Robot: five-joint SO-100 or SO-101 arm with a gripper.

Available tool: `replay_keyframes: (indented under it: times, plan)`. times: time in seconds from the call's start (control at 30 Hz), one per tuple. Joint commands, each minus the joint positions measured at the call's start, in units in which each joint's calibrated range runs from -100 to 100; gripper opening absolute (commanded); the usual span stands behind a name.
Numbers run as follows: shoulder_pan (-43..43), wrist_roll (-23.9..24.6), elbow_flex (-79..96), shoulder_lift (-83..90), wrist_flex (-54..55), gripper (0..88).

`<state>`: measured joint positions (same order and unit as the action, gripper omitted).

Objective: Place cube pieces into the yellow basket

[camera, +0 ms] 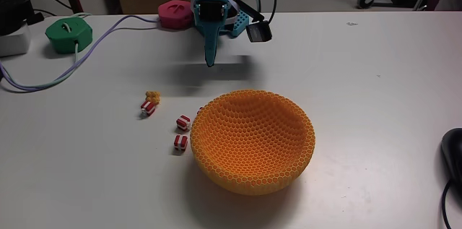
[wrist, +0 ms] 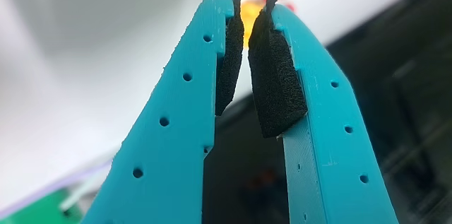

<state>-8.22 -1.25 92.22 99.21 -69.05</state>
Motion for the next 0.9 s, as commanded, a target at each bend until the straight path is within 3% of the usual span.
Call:
replay_keyframes:
  times: [0.0,0.23,0.37,0.6,0.77,0.87]
  plan:
    - [-5.6,3.7,-0.4,0.8,0.0,6.0]
    - [-5.6,5.2,-0.4,0.8,0.0,9.2]
    - [-4.8,11.3,-3.2,-3.5,1.4,9.1]
    - [-8.7,21.6,-31.9,-44.7,9.8,33.5]
    - [-11.7,31.8,-42.1,-60.3,16.1,32.7]
    - [-12.7,37.8,-36.8,-61.1,25.8,31.7]
